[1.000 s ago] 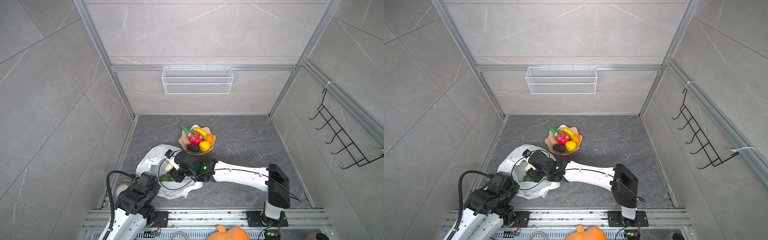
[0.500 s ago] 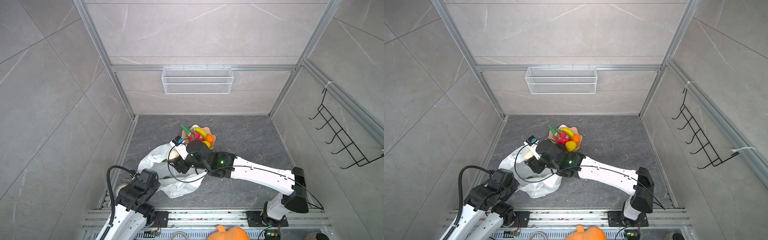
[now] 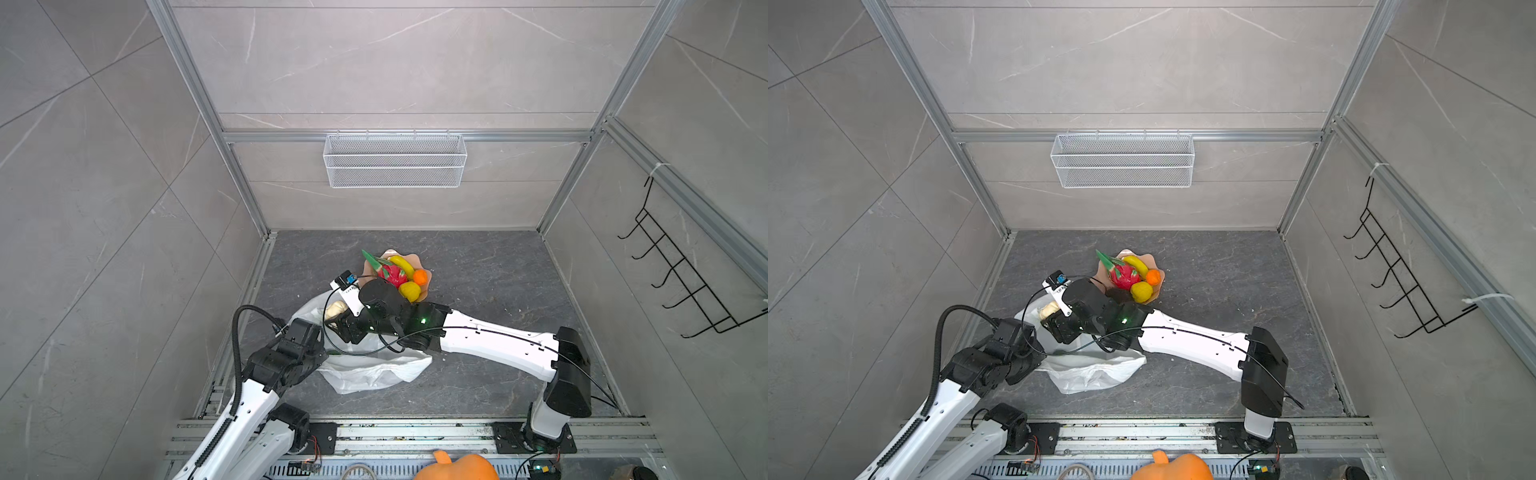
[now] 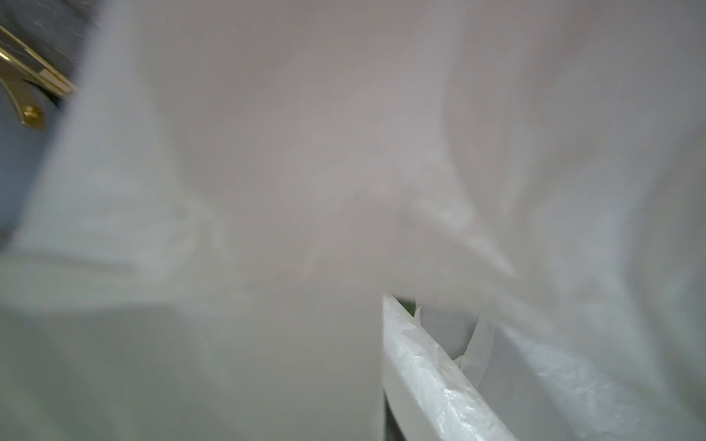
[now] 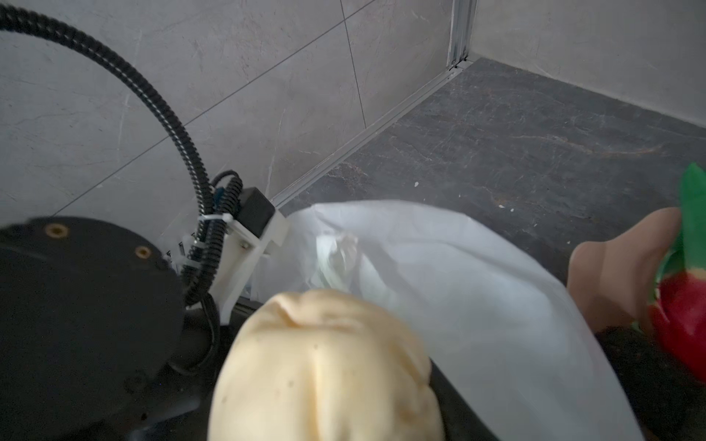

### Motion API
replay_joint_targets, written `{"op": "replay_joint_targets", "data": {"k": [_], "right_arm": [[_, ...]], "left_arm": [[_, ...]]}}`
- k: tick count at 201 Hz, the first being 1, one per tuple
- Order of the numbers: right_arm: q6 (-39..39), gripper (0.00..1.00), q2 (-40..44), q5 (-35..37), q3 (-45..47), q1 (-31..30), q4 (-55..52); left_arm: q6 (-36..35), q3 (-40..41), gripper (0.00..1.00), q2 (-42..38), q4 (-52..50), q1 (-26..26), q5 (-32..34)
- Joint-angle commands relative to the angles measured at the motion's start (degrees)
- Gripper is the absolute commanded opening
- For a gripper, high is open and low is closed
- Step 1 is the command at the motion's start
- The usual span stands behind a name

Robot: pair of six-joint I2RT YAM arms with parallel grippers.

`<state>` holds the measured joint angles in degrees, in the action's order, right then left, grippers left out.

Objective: Take fruits out of the plastic bag
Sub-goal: Place the fruit on the plate.

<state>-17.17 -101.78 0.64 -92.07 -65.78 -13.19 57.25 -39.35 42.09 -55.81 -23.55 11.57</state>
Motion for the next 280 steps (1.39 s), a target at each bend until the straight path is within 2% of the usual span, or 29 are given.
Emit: {"op": "replay_joint_targets", "data": {"k": [1,47,72,103,134,159,189,280], "right_arm": [[-1.28,0.45,0.79,1.39,-3.78,1.75,-0.05],[0.00,0.47,6.73,4.63,1.38,4.62,-1.45],[-0.06,0.46,7.21,4.68,3.01,9.05,-2.60],[0.27,0.46,6.60,3.67,3.47,13.58,-2.24],[0.11,0.48,7.31,2.28,5.12,16.09,0.32],[0.94,0.47,2.15,4.17,2.43,17.67,-2.85],[1.17,0.46,-4.11,2.94,0.35,18.45,-2.86],[2.66,0.46,-25.00,3.73,-19.37,18.89,-10.28]], "left_arm": [[-2.87,-2.11,0.00,-1.94,-0.72,-0.12,1.44],[2.03,-5.65,0.00,-7.87,-10.27,-0.05,16.05],[3.11,-8.83,0.00,-10.12,-14.52,0.00,25.89],[2.62,-12.29,0.00,-10.20,-18.04,0.00,32.98],[2.35,-12.06,0.00,-9.75,-17.77,-0.03,33.17],[2.00,-11.15,0.00,-9.39,-16.69,0.00,31.81],[0.60,-8.63,0.00,-9.93,-12.89,0.00,28.56],[0.22,-7.14,0.00,-12.29,-11.60,-0.09,27.01]]}}
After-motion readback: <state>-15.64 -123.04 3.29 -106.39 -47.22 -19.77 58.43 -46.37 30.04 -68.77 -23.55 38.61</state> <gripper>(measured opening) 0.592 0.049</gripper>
